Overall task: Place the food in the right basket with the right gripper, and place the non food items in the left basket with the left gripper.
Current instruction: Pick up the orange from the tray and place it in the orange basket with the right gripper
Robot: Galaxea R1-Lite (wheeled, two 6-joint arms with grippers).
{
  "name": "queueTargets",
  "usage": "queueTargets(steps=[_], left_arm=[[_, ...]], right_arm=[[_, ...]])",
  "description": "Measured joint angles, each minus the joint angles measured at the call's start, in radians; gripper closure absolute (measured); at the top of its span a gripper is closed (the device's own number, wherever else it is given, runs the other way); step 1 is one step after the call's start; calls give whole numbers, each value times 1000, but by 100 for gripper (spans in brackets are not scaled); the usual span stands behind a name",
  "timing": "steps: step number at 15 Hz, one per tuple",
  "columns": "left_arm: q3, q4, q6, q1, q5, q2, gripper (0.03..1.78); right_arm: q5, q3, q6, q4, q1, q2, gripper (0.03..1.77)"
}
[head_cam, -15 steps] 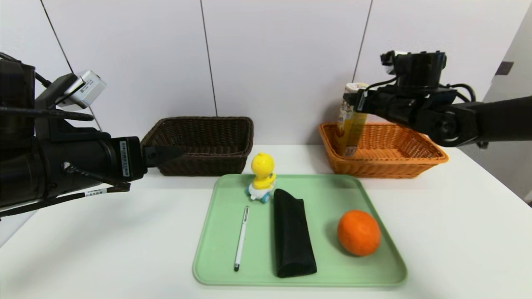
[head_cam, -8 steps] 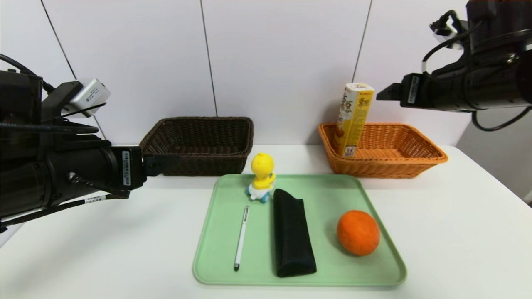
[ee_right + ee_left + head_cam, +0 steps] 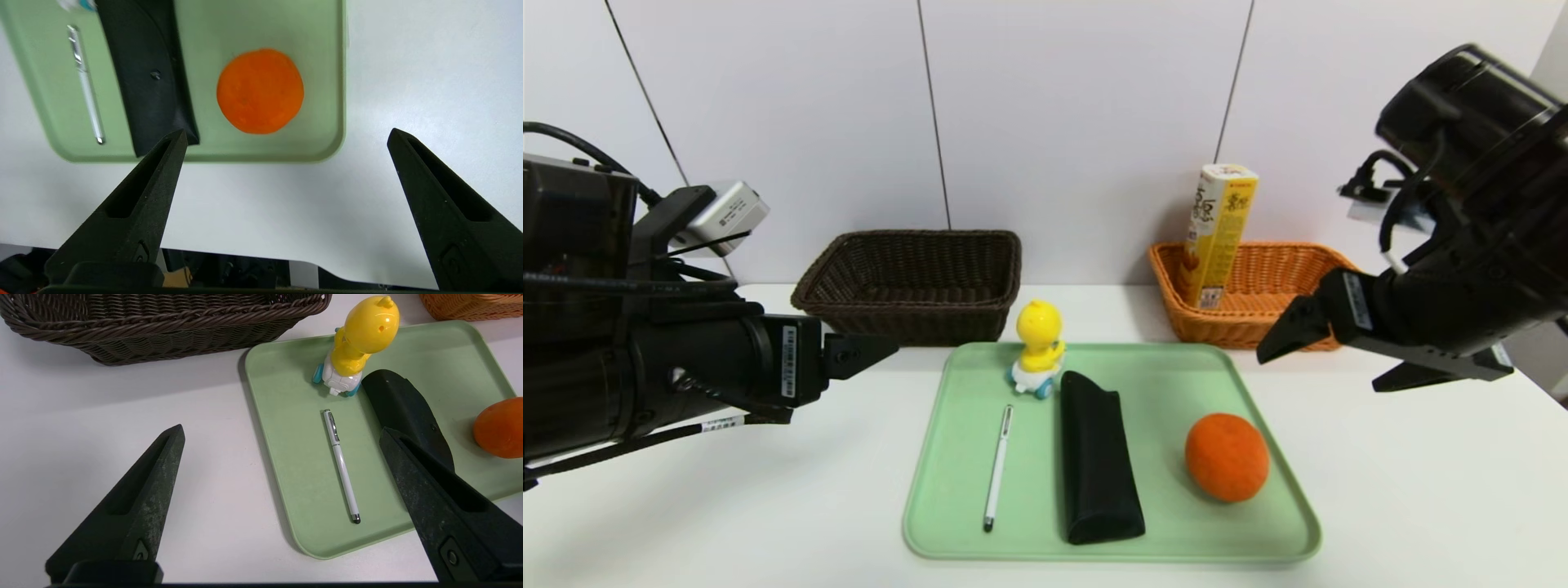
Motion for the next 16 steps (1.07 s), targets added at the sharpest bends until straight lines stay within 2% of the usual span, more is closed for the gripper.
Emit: queueTargets(steps=[5, 16], left_arm=[[18, 0, -10, 0, -1, -10, 12], [21, 0, -16, 0, -2, -10, 12]], right_arm=[[0, 40, 86, -26, 72, 105, 11], [3, 36, 155, -96, 81, 294, 10]])
